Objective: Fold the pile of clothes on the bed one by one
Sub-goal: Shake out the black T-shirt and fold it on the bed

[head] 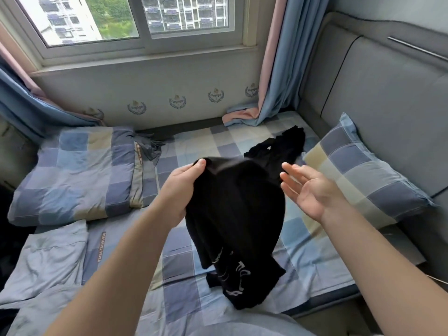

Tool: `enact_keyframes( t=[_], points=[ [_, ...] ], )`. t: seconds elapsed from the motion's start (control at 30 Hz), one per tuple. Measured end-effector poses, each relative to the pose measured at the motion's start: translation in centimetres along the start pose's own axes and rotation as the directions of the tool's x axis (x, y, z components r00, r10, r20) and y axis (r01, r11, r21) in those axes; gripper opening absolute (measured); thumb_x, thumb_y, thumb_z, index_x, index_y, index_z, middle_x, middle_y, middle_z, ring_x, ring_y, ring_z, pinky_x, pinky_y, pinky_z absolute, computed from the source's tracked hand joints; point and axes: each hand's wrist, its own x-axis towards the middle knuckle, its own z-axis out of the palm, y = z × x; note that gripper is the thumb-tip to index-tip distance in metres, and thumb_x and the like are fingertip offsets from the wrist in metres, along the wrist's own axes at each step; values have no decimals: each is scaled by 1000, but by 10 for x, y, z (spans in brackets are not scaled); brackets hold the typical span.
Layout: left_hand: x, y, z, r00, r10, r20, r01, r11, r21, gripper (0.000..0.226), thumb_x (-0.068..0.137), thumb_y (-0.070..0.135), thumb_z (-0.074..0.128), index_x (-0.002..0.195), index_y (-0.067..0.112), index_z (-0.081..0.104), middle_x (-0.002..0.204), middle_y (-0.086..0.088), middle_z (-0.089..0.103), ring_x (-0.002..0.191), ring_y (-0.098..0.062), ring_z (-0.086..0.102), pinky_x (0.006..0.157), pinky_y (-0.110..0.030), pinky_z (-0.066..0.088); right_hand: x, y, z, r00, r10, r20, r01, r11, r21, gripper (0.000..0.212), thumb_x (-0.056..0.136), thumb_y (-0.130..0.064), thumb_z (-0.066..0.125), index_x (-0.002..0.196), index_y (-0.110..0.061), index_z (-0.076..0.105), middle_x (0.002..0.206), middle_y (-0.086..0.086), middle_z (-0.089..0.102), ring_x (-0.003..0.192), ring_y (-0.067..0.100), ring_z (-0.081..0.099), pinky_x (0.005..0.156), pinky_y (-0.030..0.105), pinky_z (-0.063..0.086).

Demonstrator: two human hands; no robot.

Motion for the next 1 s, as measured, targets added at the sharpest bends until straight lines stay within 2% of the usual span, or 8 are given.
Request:
enact_keyframes(
  t=[0.13,0.23,0.43,0.57,0.7,0.83,0.93,1.0],
  points=[
    [-8,10,9,999,-17,27,18,999,-42,30,105,35,50,106,12,70,99,-8,78,93,-21,75,77,-32,57,-15,13,9,977,-72,200,116,969,-216,46,93,-20,64,135,-17,46,118,4,73,115,26,67,89,39,52],
    [-10,17,17,992,8,124,1,997,-76,34,106,33,45,114,10,68,110,-13,75,103,-26,73,81,-33,60,-29,46,34,904,17,426,237,811,-534,53,80,-26,73,130,-28,53,120,-7,71,115,9,65,89,27,53],
    [-9,32,8,990,106,90,-98,991,-88,32,107,32,45,113,12,69,111,-11,75,105,-24,72,86,-35,60,-8,102,36,901,174,397,237,570,-787,12,93,-24,69,101,-33,71,95,-21,75,93,-5,68,89,26,50],
    [1,33,-32,928,368,-63,-317,864,391,26,107,30,49,97,20,71,87,13,75,89,-2,69,83,-23,52,5,94,4,899,136,417,294,518,-803,23,93,-35,67,108,-20,76,105,-3,77,105,15,71,102,48,51],
    [12,22,-60,874,475,-106,-255,632,732,21,106,33,48,92,26,62,78,21,61,78,5,57,70,-9,37,6,65,-6,886,-43,462,437,412,-800,75,85,-76,53,101,-5,70,100,20,71,101,37,67,92,57,50],
    [31,6,-74,829,497,-254,-150,637,756,22,104,31,52,101,18,70,85,11,65,92,-16,62,78,-26,39,-6,37,13,850,-190,492,515,499,-697,27,103,-24,55,93,-4,69,86,24,66,81,24,60,77,49,49],
    [36,-5,-65,764,544,-348,-137,663,736,24,98,24,62,121,19,63,113,-1,62,109,-19,57,93,-26,40,-17,22,32,851,-246,465,507,617,-602,26,102,-21,56,92,-3,71,81,15,66,76,24,61,72,39,50],
    [30,-12,-49,713,661,-235,-266,565,781,45,91,27,71,133,18,56,133,-3,49,122,-15,46,108,-24,32,-24,10,48,850,-243,467,495,671,-552,26,102,-21,55,96,-5,74,88,14,72,80,22,68,74,35,55]
  ],
)
